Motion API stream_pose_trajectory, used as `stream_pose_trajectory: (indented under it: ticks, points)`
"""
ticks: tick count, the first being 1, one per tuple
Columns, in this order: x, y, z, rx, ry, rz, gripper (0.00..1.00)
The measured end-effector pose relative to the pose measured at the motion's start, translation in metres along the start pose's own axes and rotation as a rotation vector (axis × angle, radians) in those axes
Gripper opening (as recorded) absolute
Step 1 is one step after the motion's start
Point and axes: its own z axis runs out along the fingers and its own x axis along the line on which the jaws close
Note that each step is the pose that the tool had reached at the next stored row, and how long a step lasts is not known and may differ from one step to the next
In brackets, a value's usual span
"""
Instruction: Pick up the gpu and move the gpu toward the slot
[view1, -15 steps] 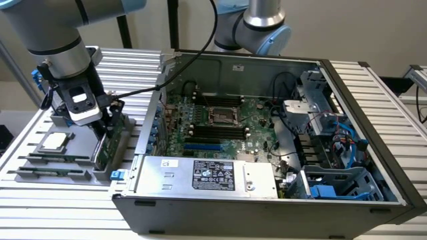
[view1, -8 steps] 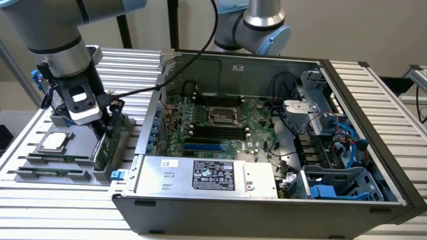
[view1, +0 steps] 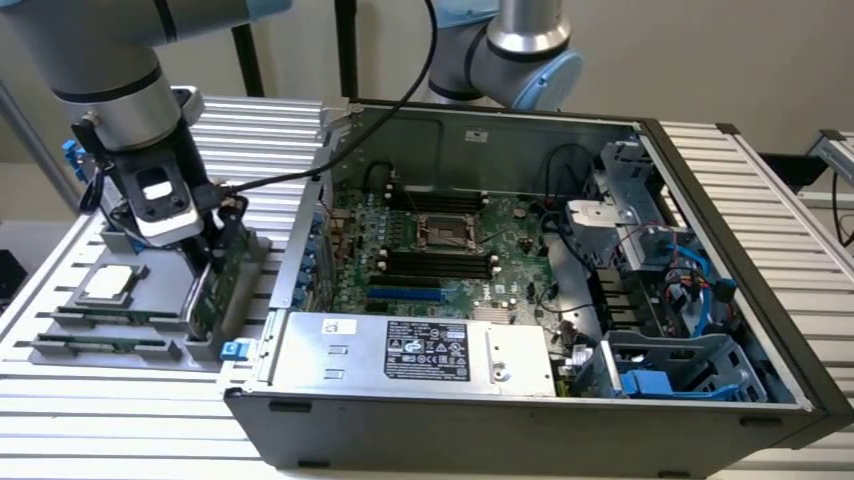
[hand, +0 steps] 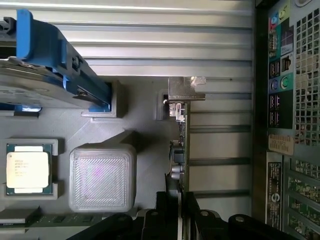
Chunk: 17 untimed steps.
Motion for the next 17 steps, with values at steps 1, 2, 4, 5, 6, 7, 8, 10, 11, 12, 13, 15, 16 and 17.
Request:
stream_pose_trajectory:
  ticks: [1, 2, 4, 5, 6, 7, 8, 10, 11, 12, 13, 15, 16, 17]
  points:
    - [0.000, -0.0001, -0.0015, -0.0003, 0.0006, 0.000, 0.26]
    - [0.000, -0.0002, -0.0031, -0.0008, 0.0013, 0.000, 0.26]
    - [-0.001, -0.0005, -0.0068, -0.0024, 0.0027, 0.000, 0.26]
    - [-0.001, -0.0007, -0.0089, -0.0034, 0.0033, 0.000, 0.26]
    - [-0.001, -0.0009, -0.0114, -0.0043, 0.0043, 0.000, 0.26]
    - [-0.001, -0.0011, -0.0141, -0.0055, 0.0052, 0.000, 0.26]
    - [-0.002, -0.0012, -0.0170, -0.0067, 0.0062, 0.000, 0.26]
    - [-0.002, -0.0016, -0.0232, -0.0085, 0.0085, 0.001, 0.26]
    - [-0.003, -0.0018, -0.0266, -0.0093, 0.0094, 0.001, 0.26]
    - [-0.003, -0.0020, -0.0302, -0.0102, 0.0102, 0.001, 0.26]
    - [-0.004, -0.0022, -0.0340, -0.0109, 0.0109, 0.001, 0.26]
    - [-0.005, -0.0025, -0.0417, -0.0127, 0.0117, 0.001, 0.26]
    - [-0.006, -0.0026, -0.0458, -0.0134, 0.0122, 0.001, 0.26]
    - [-0.007, -0.0028, -0.0498, -0.0141, 0.0128, 0.001, 0.26]
